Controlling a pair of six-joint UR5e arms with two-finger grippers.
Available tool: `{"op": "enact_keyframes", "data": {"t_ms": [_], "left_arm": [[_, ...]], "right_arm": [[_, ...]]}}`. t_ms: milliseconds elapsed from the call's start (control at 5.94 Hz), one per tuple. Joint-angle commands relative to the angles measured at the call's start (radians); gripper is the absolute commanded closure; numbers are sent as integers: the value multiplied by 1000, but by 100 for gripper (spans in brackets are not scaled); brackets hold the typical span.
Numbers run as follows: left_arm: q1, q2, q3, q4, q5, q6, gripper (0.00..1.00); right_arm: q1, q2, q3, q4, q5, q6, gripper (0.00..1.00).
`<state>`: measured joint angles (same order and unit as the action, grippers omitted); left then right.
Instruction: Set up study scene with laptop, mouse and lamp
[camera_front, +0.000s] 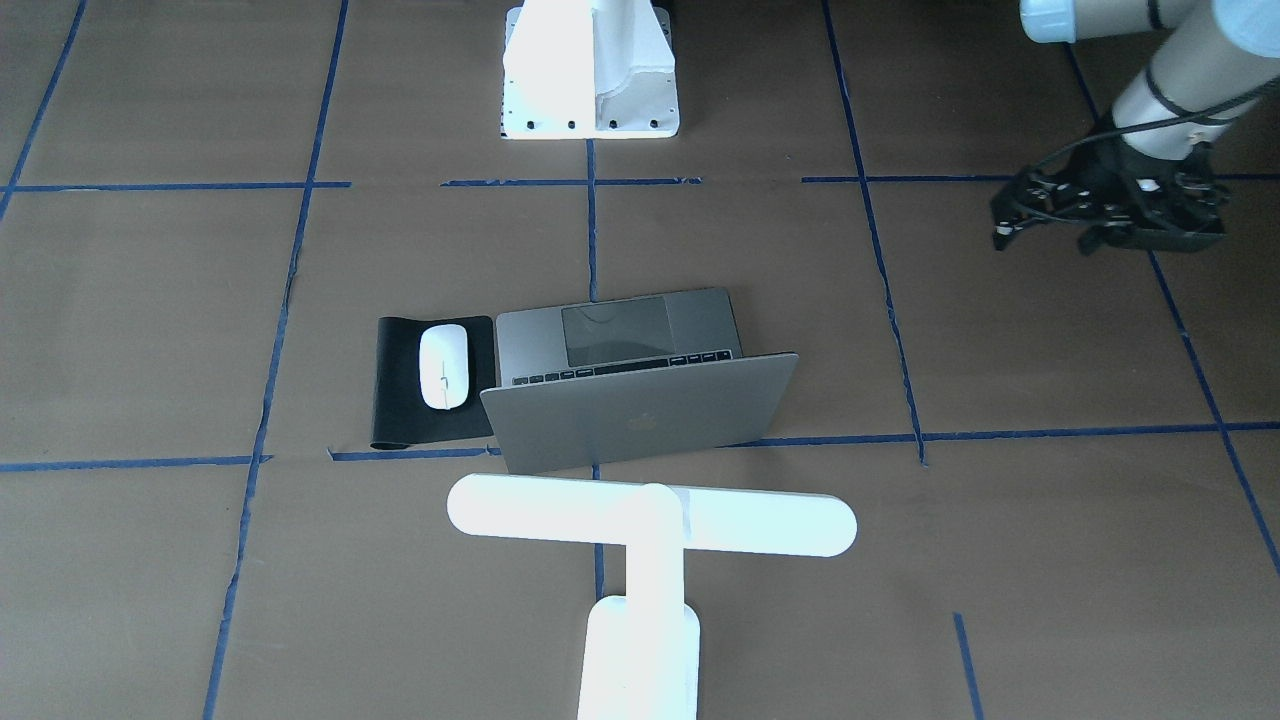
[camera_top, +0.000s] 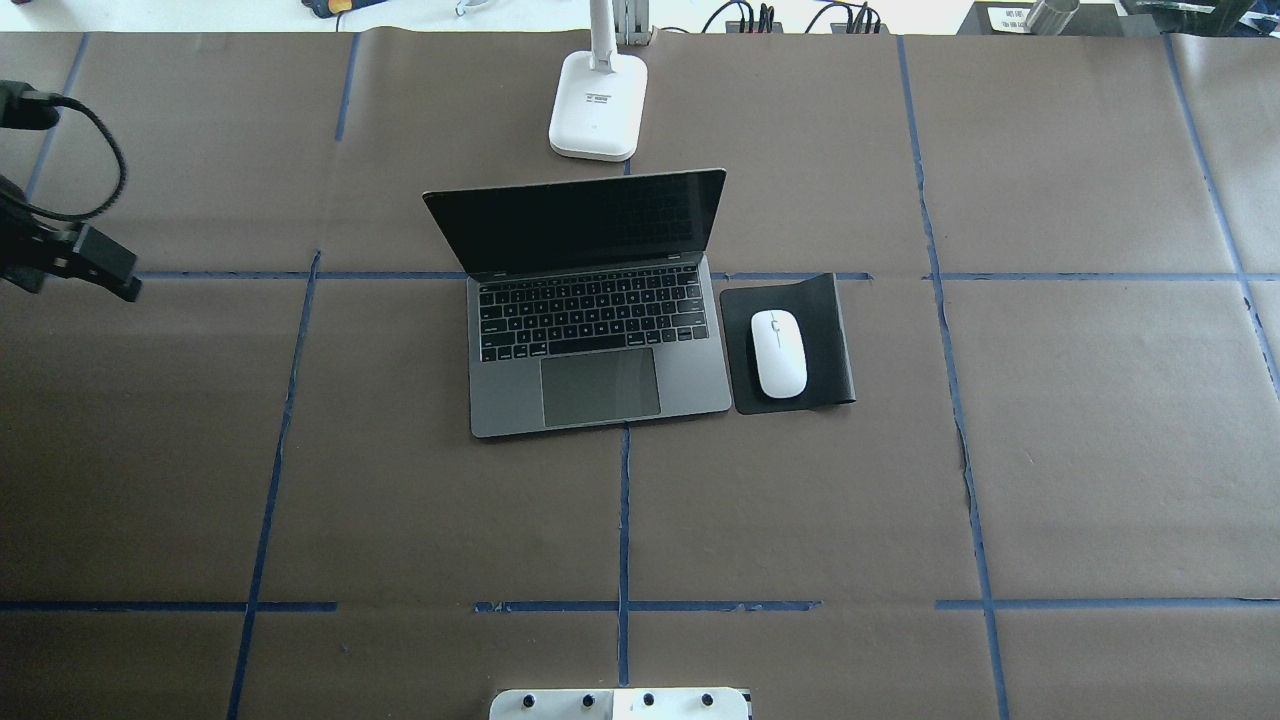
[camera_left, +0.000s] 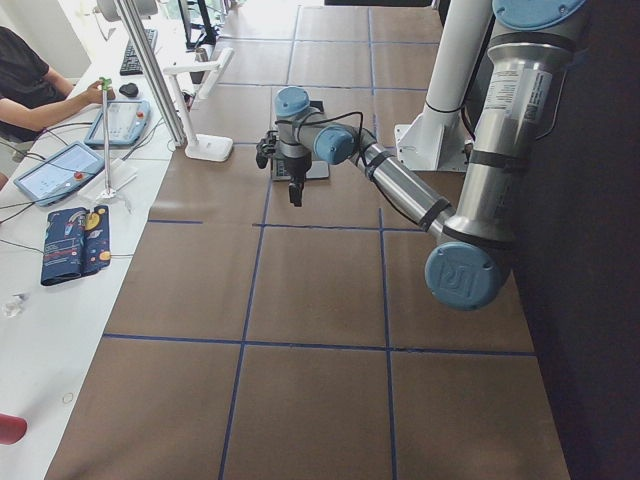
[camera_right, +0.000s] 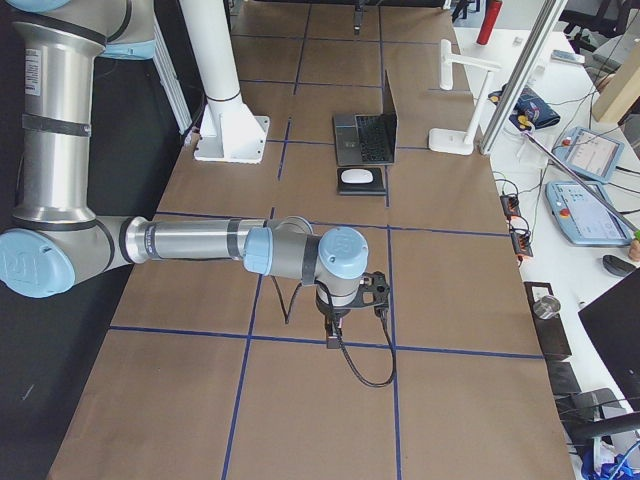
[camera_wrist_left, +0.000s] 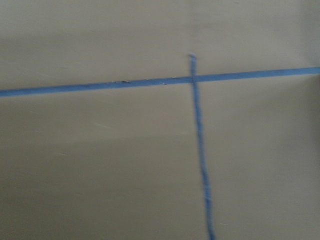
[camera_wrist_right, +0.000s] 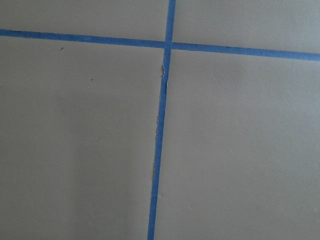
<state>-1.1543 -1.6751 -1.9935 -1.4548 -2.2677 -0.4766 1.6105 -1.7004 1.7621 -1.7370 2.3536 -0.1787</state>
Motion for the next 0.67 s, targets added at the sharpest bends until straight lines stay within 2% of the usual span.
{"op": "enact_keyframes", "data": {"t_ms": [0,168,337,505], "left_arm": [[-247,99,207,-7,-81,395,0],[-328,109,340,-15,-82,532,0],[-376,129,385,-18,-114,538,0],[-396,174,387,-18,-133,538,0]], "right_arm": [[-3,2,-13,0,0,1,0],[-4,2,-15,0,0,2,0],[-6,2,-15,0,0,2,0],[-7,2,-13,2,0,1,0]]}}
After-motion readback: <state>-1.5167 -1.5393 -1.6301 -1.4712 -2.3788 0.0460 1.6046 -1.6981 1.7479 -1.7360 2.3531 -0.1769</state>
